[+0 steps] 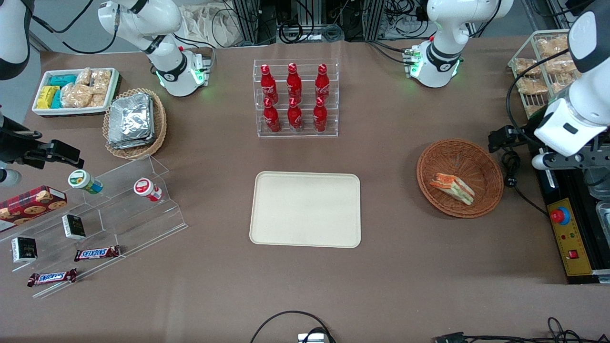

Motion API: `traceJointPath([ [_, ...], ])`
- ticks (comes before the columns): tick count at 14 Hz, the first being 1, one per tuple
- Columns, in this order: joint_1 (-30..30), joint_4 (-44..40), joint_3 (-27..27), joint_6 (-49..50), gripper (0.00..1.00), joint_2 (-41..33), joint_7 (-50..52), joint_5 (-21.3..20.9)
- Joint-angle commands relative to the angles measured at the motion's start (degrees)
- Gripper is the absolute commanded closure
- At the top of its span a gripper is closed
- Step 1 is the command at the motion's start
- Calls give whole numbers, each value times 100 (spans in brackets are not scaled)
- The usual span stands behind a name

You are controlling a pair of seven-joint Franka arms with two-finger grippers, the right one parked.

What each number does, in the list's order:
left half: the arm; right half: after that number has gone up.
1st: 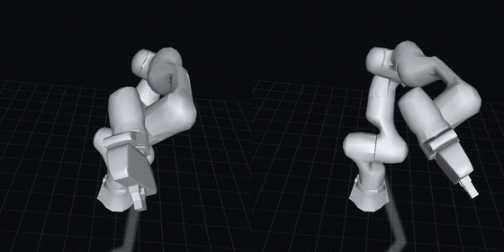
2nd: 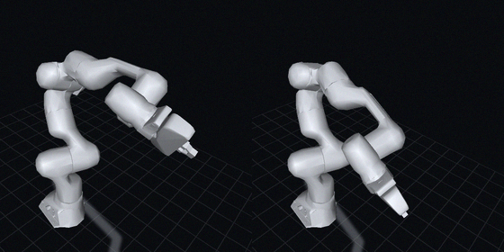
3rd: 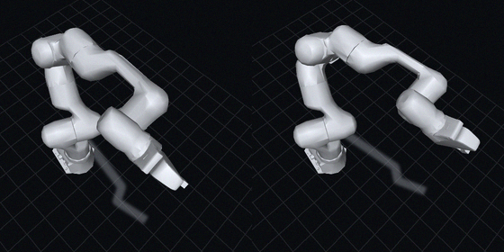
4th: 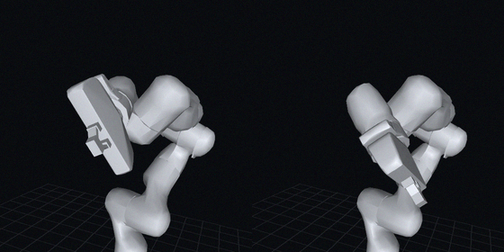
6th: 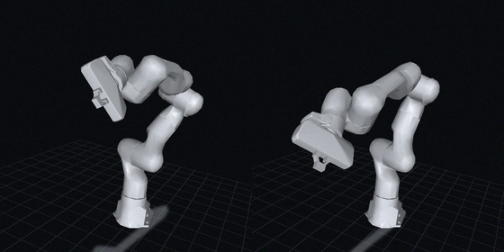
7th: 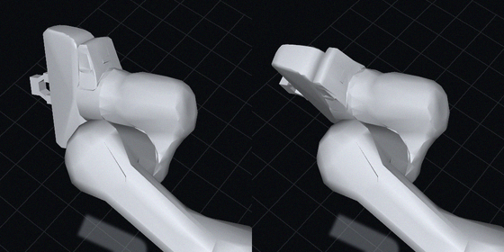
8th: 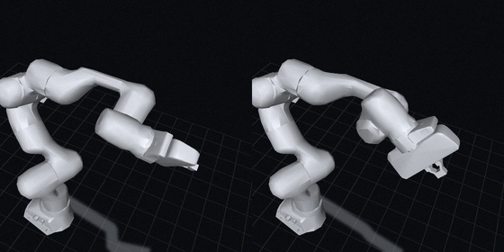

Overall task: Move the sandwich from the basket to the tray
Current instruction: 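Lower the open left gripper over the sandwich in the wicker basket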

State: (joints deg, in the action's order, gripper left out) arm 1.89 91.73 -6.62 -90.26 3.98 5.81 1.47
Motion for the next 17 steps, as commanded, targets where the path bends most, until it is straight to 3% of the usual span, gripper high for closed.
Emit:
traceJointPath([
  [1, -136, -638, 73, 202, 0, 541, -19, 64],
  [5, -75, -938, 99, 229, 0, 919, 225, 99],
  [8, -66, -448, 108, -7, 0, 1034, 1881, 179],
  [13, -48, 2108, 117, -2746, 0, 314, 4141, 231],
  [17, -75, 3446, 117, -4356, 0, 173, 5356, 214],
])
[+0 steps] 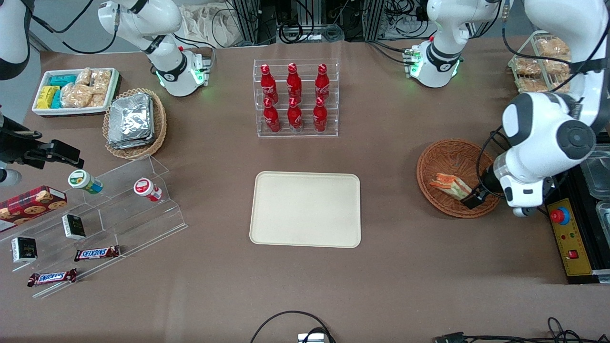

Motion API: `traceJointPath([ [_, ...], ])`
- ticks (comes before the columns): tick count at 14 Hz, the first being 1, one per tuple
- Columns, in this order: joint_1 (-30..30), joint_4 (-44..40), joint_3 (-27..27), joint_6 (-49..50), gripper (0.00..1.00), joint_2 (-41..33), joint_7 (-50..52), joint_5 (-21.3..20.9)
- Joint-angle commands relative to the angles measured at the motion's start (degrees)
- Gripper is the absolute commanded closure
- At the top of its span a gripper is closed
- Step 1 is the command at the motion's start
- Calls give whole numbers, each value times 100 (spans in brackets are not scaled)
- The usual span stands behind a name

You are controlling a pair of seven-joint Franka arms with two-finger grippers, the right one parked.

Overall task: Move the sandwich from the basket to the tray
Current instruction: 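Lower the open left gripper over the sandwich in the wicker basket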

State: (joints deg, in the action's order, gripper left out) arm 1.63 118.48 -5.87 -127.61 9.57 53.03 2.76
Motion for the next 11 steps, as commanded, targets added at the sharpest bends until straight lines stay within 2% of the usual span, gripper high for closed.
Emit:
traceJointPath([
  [1, -66, 851, 42, -816, 0, -307, 1030, 41],
  [4, -49, 1001, 42, -818, 0, -175, 1491, 40],
  [11, -49, 1072, 42, -967, 0, 221, 1500, 49],
])
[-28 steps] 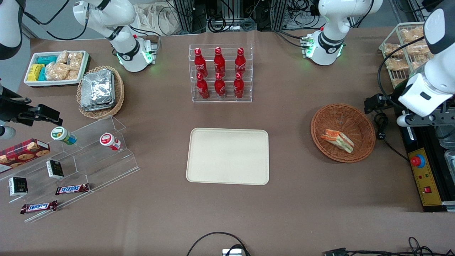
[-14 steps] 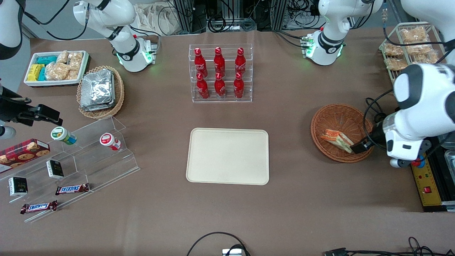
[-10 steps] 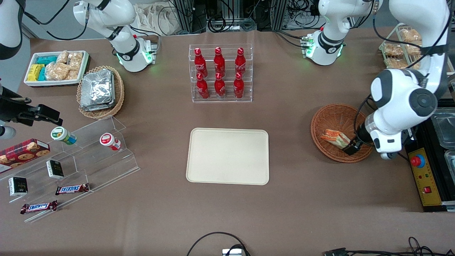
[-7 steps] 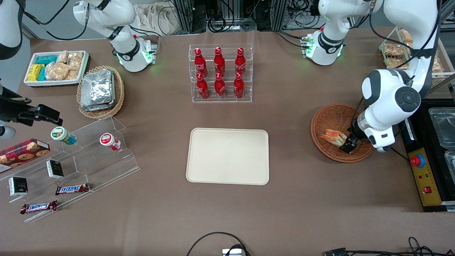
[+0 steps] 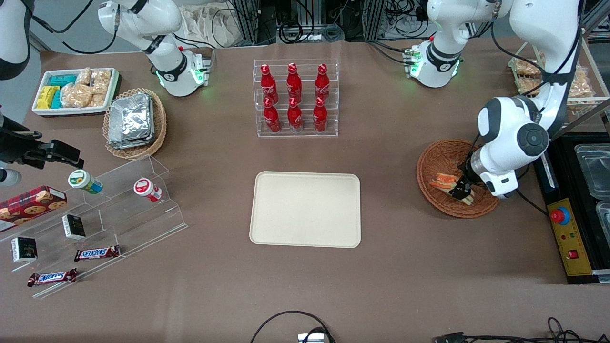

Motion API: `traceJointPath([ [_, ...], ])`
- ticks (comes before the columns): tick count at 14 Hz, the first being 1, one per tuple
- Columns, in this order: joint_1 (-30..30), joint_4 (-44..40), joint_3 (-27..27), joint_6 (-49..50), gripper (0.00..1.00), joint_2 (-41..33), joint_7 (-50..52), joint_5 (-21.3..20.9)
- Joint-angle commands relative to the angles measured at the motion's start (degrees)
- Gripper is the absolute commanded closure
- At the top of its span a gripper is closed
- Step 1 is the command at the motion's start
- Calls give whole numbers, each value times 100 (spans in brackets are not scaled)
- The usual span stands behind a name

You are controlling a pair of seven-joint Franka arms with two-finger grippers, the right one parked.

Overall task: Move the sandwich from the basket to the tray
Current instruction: 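Close the left gripper on the wrapped sandwich and lift it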

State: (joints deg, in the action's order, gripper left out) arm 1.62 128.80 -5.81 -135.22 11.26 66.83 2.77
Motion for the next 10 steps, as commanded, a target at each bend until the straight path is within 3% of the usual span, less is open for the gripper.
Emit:
traceJointPath([
  [1, -48, 49, 36, -250, 0, 78, 119, 48],
  [5, -65, 49, 36, -645, 0, 360, 119, 48],
  [6, -48, 49, 36, -645, 6, 369, 119, 48],
  [7, -39, 40, 36, -645, 29, 369, 119, 48],
  [9, -30, 40, 53, -654, 93, 395, 119, 22],
  [10, -30, 40, 62, -654, 100, 378, 111, 13],
])
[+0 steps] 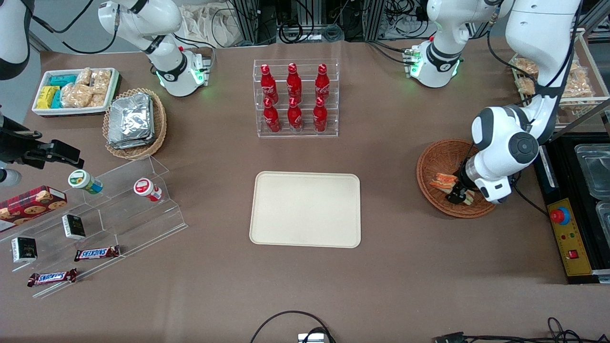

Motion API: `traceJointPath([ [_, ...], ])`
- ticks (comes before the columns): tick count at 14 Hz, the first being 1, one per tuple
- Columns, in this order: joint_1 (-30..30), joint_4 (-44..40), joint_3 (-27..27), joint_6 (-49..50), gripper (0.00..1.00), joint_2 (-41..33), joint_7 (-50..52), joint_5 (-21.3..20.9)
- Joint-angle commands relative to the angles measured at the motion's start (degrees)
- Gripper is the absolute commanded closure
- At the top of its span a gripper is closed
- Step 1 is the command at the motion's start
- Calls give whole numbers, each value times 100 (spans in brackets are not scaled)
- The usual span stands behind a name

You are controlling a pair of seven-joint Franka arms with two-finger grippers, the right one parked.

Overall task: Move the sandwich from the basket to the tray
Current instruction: 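Close the left gripper on the wrapped sandwich and lift it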

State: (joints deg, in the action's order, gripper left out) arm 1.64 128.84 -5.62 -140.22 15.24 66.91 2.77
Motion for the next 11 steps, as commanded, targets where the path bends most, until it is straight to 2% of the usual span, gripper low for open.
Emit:
traceJointPath([
  [1, -24, 36, 44, -154, 100, -29, 103, 13],
  [6, 99, -217, 52, 309, 100, -345, -37, 4],
  [10, 12, -1384, -44, 1618, 100, -311, -160, 13],
  [11, 3, -1727, -236, 1934, 100, -267, -456, 4],
])
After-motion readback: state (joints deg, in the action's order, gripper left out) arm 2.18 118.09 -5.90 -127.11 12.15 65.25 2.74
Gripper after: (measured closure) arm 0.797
